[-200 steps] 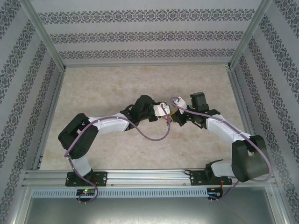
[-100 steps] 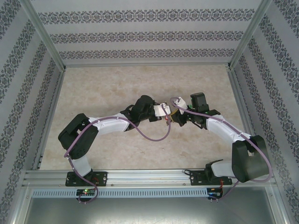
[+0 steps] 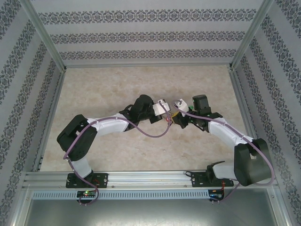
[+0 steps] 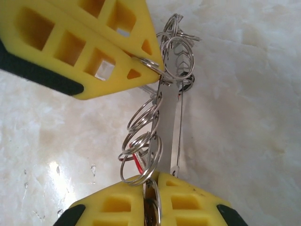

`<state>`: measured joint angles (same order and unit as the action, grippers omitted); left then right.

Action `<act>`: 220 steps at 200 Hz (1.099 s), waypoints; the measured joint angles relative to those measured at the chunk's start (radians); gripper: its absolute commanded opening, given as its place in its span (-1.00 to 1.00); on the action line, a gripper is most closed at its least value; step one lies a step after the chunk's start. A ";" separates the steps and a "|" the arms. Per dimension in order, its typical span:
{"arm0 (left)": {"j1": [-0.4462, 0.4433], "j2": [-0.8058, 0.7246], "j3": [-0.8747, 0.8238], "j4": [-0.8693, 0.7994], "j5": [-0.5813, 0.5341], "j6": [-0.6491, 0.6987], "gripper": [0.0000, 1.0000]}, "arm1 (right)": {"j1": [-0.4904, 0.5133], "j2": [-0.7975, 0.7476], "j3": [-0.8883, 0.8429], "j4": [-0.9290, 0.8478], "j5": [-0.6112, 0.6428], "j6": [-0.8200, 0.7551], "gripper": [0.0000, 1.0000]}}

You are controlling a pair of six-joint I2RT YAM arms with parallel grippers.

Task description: Put the keys on the keyring

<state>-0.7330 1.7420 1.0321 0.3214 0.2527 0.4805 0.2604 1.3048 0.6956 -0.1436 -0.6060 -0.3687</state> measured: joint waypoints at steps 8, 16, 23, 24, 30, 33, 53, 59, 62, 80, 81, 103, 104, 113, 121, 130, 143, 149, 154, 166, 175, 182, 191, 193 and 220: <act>0.003 -0.006 0.000 0.000 0.018 -0.015 -1.00 | -0.003 -0.012 -0.006 0.003 -0.019 -0.013 -0.59; 0.010 -0.013 0.000 0.005 0.037 -0.030 -1.00 | -0.003 -0.029 -0.013 0.002 -0.044 -0.033 -0.52; 0.015 -0.020 0.000 0.009 0.052 -0.043 -1.00 | -0.003 -0.043 -0.019 -0.001 -0.067 -0.051 -0.45; 0.016 -0.022 0.000 0.010 0.055 -0.046 -1.00 | -0.003 -0.046 -0.020 -0.002 -0.072 -0.053 -0.45; 0.021 -0.029 -0.002 0.018 0.062 -0.057 -1.00 | -0.003 -0.059 -0.024 -0.008 -0.093 -0.071 -0.38; 0.024 -0.034 -0.003 0.023 0.066 -0.063 -1.00 | -0.004 -0.067 -0.026 -0.013 -0.104 -0.074 -0.36; 0.055 -0.067 -0.007 0.054 0.092 -0.094 -1.00 | -0.016 -0.120 -0.038 -0.044 -0.184 -0.132 -0.27; 0.064 -0.076 -0.007 0.064 0.100 -0.101 -1.00 | -0.020 -0.136 -0.040 -0.049 -0.210 -0.146 -0.26; 0.069 -0.080 -0.007 0.069 0.106 -0.105 -1.00 | -0.022 -0.143 -0.041 -0.050 -0.222 -0.152 -0.26; 0.092 -0.102 -0.007 0.092 0.145 -0.120 -1.00 | -0.026 -0.175 -0.042 -0.055 -0.280 -0.185 -0.25; 0.094 -0.103 -0.007 0.093 0.148 -0.120 -1.00 | -0.026 -0.176 -0.042 -0.056 -0.282 -0.186 -0.25; 0.114 -0.119 -0.007 0.109 0.209 -0.127 -1.00 | -0.039 -0.200 -0.040 -0.063 -0.344 -0.208 -0.26; 0.115 -0.120 -0.007 0.109 0.212 -0.127 -1.00 | -0.040 -0.201 -0.040 -0.063 -0.346 -0.208 -0.26; 0.120 -0.127 -0.007 0.109 0.240 -0.129 -1.00 | -0.052 -0.211 -0.035 -0.061 -0.369 -0.209 -0.26; 0.124 -0.132 -0.007 0.109 0.265 -0.130 -1.00 | -0.066 -0.220 -0.025 -0.062 -0.386 -0.210 -0.26; 0.128 -0.138 -0.007 0.109 0.293 -0.131 -1.00 | -0.084 -0.228 -0.006 -0.062 -0.403 -0.211 -0.27; 0.133 -0.148 -0.007 0.107 0.330 -0.131 -1.00 | -0.111 -0.236 0.029 -0.062 -0.426 -0.213 -0.28; 0.134 -0.153 -0.007 0.106 0.348 -0.131 -1.00 | -0.125 -0.237 0.049 -0.061 -0.436 -0.215 -0.29; 0.137 -0.157 -0.007 0.105 0.360 -0.131 -1.00 | -0.136 -0.237 0.063 -0.060 -0.442 -0.216 -0.30; 0.139 -0.167 -0.007 0.101 0.393 -0.131 -1.00 | -0.159 -0.238 0.088 -0.048 -0.451 -0.223 -0.34; 0.140 -0.174 -0.007 0.096 0.415 -0.130 -1.00 | -0.173 -0.240 0.097 -0.036 -0.450 -0.228 -0.36; 0.140 -0.179 -0.007 0.090 0.433 -0.130 -1.00 | -0.180 -0.241 0.099 -0.025 -0.449 -0.231 -0.37; 0.140 -0.185 -0.007 0.082 0.456 -0.128 -1.00 | -0.184 -0.242 0.099 -0.015 -0.446 -0.231 -0.37; 0.140 -0.186 -0.007 0.082 0.459 -0.127 -1.00 | -0.185 -0.242 0.099 -0.012 -0.446 -0.230 -0.37; 0.140 -0.198 -0.003 0.039 0.514 -0.110 -1.00 | -0.186 -0.242 0.106 0.023 -0.438 -0.222 -0.44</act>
<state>-0.5934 1.5444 1.0294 0.3603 0.7670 0.3706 0.0742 1.0630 0.8017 -0.1204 -1.0443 -0.5903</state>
